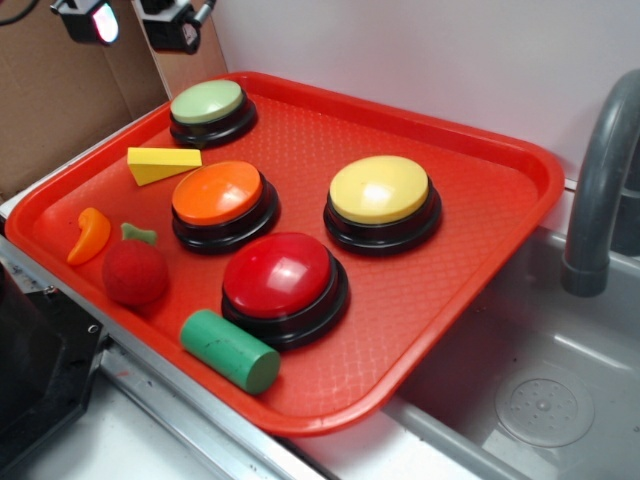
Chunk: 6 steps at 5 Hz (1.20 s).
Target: Push the green button.
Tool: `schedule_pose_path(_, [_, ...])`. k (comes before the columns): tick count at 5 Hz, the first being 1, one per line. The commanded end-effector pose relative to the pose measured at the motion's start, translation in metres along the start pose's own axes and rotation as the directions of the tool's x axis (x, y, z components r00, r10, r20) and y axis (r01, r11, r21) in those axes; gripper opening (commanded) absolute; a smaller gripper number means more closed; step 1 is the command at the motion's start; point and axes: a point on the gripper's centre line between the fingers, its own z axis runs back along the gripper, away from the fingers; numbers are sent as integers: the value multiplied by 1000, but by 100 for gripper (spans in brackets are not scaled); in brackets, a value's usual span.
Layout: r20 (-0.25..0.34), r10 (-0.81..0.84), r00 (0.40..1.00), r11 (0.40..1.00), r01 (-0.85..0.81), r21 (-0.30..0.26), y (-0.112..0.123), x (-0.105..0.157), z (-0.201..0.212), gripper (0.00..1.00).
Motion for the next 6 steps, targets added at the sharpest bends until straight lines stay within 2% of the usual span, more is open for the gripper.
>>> schedule_pose_path(1, [3,171,985,974,-170,147,16,35,-9,100])
schedule_pose_path(2, [59,213,975,962,-219,161,10,61,-22,100])
schedule_pose_path(3, [49,228,973,959,-233,162,16,73,-41,100])
schedule_pose_path(4, [61,189,980,979,-193,69,25,73,-61,100])
schedule_pose_path(6, [-66,185,980,983,-186,-7,30,75,-93,100])
